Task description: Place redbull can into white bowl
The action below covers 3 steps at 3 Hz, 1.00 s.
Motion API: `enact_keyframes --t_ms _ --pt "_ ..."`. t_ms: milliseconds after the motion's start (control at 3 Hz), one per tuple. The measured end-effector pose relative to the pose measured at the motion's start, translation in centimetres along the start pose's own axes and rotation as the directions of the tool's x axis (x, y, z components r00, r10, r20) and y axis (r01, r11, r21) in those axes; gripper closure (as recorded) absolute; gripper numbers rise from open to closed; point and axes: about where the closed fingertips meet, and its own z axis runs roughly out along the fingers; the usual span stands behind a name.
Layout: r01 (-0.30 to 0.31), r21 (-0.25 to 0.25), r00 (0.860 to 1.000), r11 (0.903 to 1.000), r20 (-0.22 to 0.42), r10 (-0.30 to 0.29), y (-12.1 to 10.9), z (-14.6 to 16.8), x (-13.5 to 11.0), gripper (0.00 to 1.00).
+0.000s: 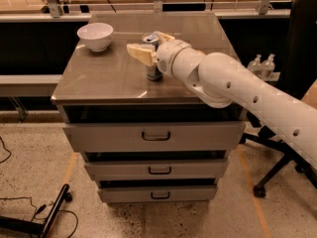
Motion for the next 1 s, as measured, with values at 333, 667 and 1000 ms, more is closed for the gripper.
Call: enact_keyframes --t_ms 333,667,1000 --pt "-0.001 -0.004 1.0 1.0 0.001 0.001 0.21 0.13 -0.01 0.63" --pt "-0.001 -0.007 1.0 1.0 0.001 0.001 0.38 0.23 -0.06 0.86" --pt "-0.001 -0.009 1.0 1.0 0.002 0.001 0.55 0.33 -0.11 1.0"
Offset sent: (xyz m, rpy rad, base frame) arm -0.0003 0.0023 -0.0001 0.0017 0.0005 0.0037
